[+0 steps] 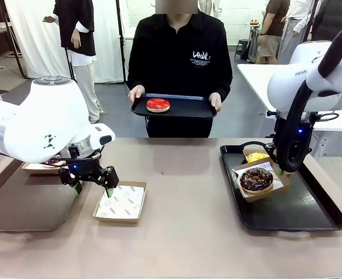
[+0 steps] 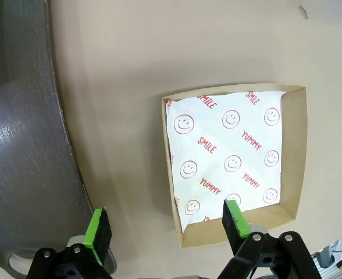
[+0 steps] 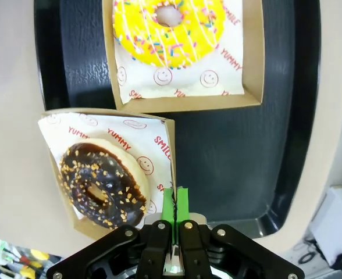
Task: Individually package the donuts and arrange them on the tray.
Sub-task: Place the picked Paper togo box on the Handle tray while simultaneously picking up another Paper togo box from the table with the other hand.
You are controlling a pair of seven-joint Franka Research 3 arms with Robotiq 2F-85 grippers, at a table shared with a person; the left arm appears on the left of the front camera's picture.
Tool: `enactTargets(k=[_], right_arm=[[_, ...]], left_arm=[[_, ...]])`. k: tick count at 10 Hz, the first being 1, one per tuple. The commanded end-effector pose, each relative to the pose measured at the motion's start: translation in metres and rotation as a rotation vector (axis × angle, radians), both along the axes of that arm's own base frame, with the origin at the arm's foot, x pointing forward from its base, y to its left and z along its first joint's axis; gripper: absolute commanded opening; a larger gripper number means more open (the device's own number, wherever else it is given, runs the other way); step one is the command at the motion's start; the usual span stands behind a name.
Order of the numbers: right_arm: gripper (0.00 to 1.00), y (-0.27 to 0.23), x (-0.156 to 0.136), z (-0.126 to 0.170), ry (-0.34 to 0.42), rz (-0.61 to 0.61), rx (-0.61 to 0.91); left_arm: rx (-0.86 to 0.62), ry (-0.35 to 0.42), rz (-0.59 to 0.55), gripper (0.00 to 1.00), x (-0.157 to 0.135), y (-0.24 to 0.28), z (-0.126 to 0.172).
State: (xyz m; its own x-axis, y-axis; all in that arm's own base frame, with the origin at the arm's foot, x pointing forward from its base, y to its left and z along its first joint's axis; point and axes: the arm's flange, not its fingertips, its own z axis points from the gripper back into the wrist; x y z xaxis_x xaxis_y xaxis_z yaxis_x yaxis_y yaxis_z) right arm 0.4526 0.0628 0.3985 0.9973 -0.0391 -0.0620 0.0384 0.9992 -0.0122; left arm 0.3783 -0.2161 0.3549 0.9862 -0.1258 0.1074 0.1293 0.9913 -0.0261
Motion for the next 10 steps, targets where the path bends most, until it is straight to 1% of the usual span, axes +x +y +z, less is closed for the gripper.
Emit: enactTargets(k=[1, 2, 3, 5, 7, 9, 10], right_arm=[[0.01, 0.0, -0.018, -0.01, -0.048, -0.067, 0.032], [0.01, -0.004, -0.02, -0.015, -0.032, -0.093, 0.061], [0.01, -0.005, -0.023, -0.018, -0.017, -0.081, 0.072], [0.01, -0.009, -0.027, -0.02, -0.021, -0.084, 0.076], [0.01, -0.012, -0.025, -0.023, -0.009, -0.074, 0.064], [0.01, -0.013, -0.025, -0.023, -0.033, -0.091, 0.023], [0.01, -0.013, -0.025, -0.024, -0.028, -0.086, 0.017]], left_arm=[[-0.028, -0.009, 0.054, 1.0, 0.005, -0.005, -0.004], [-0.029, -0.009, 0.059, 1.0, 0.006, -0.004, -0.005], [-0.03, -0.005, 0.064, 1.0, 0.008, -0.004, -0.006], [-0.03, 0.006, 0.068, 1.0, 0.012, -0.006, -0.008], [-0.022, 0.009, 0.059, 1.0, 0.012, -0.01, -0.009], [-0.013, 0.014, 0.05, 1.0, 0.013, -0.01, -0.01], [-0.01, 0.016, 0.052, 1.0, 0.013, -0.009, -0.011]])
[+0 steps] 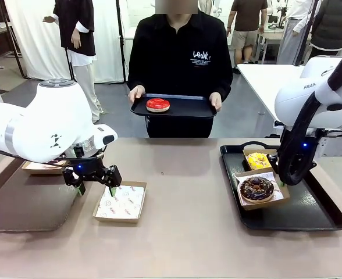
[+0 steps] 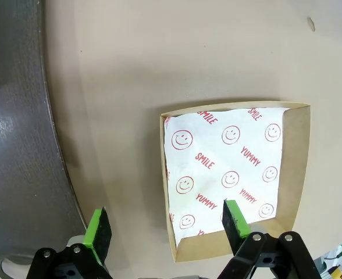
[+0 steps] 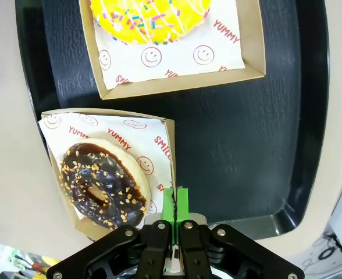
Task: Individually package the donuts and arrange them on the tray.
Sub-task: Place the picked Paper togo box on the Handle tray while simultaneously picking up another Paper togo box from the table with the other hand.
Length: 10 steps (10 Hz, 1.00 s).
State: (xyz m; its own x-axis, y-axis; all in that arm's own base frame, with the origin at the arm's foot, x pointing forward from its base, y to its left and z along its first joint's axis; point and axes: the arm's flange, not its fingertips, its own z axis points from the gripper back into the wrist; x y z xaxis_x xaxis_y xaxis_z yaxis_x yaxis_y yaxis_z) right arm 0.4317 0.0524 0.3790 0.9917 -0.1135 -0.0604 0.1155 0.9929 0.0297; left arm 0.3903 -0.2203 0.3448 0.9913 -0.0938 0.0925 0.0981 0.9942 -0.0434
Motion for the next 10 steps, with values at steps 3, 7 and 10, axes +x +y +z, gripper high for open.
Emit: enactTargets(k=[3, 7, 10], right_arm=[[0.01, -0.002, -0.004, -0.009, -0.006, 0.002, -0.048], [0.01, -0.001, -0.005, -0.016, 0.01, 0.008, -0.06], [0.01, -0.001, -0.005, -0.017, 0.012, 0.008, -0.064]], left_arm=[[0.034, -0.003, 0.005, 1.0, 0.003, -0.009, -0.003], [0.057, -0.007, 0.006, 1.0, 0.01, -0.011, -0.011], [0.078, -0.003, 0.028, 1.0, 0.017, -0.013, -0.023]])
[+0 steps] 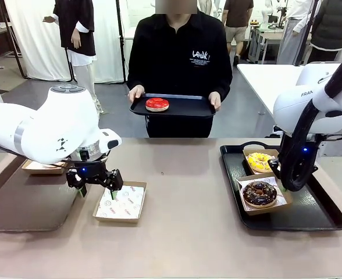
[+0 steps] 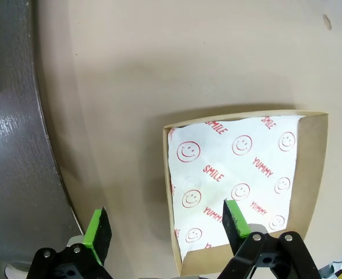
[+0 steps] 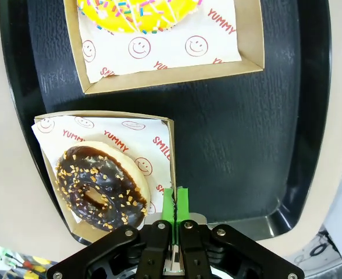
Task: Individually package the donuts and arrange them on the tray.
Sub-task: Place the picked Paper togo box on the Handle tray while simultaneously picking up another Paper togo box from the table with the other hand.
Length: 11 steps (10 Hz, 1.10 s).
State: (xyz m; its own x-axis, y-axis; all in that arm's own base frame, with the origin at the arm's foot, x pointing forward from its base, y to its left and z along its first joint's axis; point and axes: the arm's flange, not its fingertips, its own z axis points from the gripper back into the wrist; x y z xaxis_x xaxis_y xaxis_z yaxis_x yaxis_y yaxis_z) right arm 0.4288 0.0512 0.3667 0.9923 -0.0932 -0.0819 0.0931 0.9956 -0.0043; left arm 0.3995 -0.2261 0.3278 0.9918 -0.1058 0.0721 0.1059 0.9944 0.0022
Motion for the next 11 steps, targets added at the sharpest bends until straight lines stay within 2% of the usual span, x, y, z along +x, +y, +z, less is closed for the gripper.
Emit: enactTargets(k=[1, 2, 3, 4, 5, 6, 7, 9, 11], right_arm=[[0.01, -0.0005, -0.0016, -0.0053, -0.012, -0.011, -0.032], [0.45, -0.0007, -0.0018, -0.0059, -0.006, 0.002, -0.038], [0.6, -0.001, -0.0019, -0.0061, -0.003, 0.003, -0.039], [1.0, -0.0009, -0.0014, -0.006, -0.001, 0.002, -0.036], [1.0, -0.0003, -0.0015, -0.0057, 0.0, 0.005, -0.038], [1.0, 0.0001, -0.0016, -0.0055, 0.001, 0.005, -0.04], [0.84, 0.0001, -0.0016, -0.0052, 0.003, 0.002, -0.042], [1.0, 0.0006, -0.0016, -0.0045, -0.001, 0.002, -0.042], [1.0, -0.0001, -0.0017, -0.0039, -0.005, 0.006, -0.035]], left_arm=[[0.025, -0.011, 0.03, 1.0, 0.0107, -0.0081, -0.0089], [0.021, -0.014, 0.019, 0.4, 0.0107, -0.0077, -0.0092], [0.02, -0.013, 0.025, 0.4, 0.0103, -0.0077, -0.0086], [0.019, -0.013, 0.026, 0.0, 0.0102, -0.0084, -0.0085], [0.018, -0.008, 0.028, 0.36, 0.0104, -0.009, -0.0085], [0.018, -0.006, 0.027, 0.0, 0.0103, -0.0092, -0.008], [0.017, -0.006, 0.028, 0.0, 0.01, -0.0089, -0.0069], [0.014, -0.007, 0.026, 0.0, 0.0092, -0.0089, -0.0047], [0.011, -0.006, 0.03, 0.0, 0.0088, -0.0086, -0.0025]])
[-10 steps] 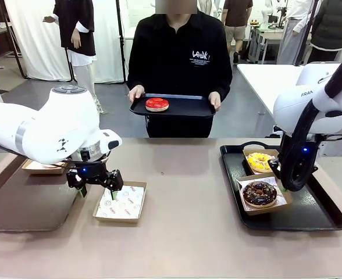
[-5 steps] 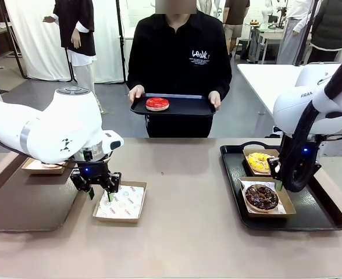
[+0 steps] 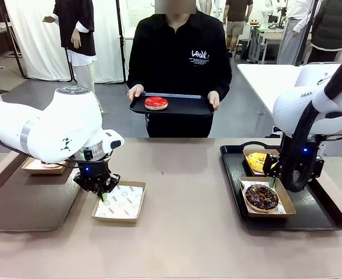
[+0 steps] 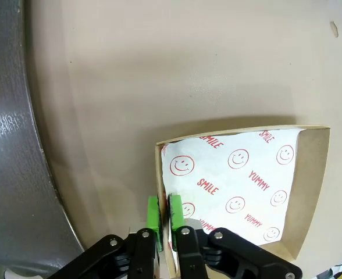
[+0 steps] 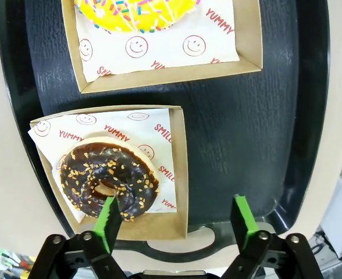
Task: Individually package the donuts and arrange them on the tray.
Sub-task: Place the picked Paper togo box on the Handle tray while simultaneously picking up another Paper togo box from the table with the other hand.
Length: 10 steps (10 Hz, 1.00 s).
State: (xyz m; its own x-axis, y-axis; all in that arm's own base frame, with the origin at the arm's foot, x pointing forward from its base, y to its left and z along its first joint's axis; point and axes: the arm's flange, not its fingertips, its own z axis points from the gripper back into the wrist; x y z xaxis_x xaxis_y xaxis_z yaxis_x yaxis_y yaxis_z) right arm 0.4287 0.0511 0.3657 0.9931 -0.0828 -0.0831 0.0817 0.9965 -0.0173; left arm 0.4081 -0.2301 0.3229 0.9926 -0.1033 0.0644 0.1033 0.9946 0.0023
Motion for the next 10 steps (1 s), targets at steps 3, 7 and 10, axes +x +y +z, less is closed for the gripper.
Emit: enactTargets(k=[3, 7, 10], right_arm=[[1.0, -0.009, -0.005, 0.002, -0.02, 0.014, 0.019], [1.0, -0.078, -0.015, 0.056, -0.08, 0.186, 0.441], [1.0, -0.161, -0.019, 0.083, -0.21, 0.215, 0.828]], left_arm=[[-0.001, -0.004, 0.019, 0.0, -0.001, -0.005, 0.005], [-0.055, -0.032, 0.029, 0.0, -0.001, -0.015, 0.045], [-0.086, -0.039, 0.035, 0.0, 0.017, -0.032, 0.1]])
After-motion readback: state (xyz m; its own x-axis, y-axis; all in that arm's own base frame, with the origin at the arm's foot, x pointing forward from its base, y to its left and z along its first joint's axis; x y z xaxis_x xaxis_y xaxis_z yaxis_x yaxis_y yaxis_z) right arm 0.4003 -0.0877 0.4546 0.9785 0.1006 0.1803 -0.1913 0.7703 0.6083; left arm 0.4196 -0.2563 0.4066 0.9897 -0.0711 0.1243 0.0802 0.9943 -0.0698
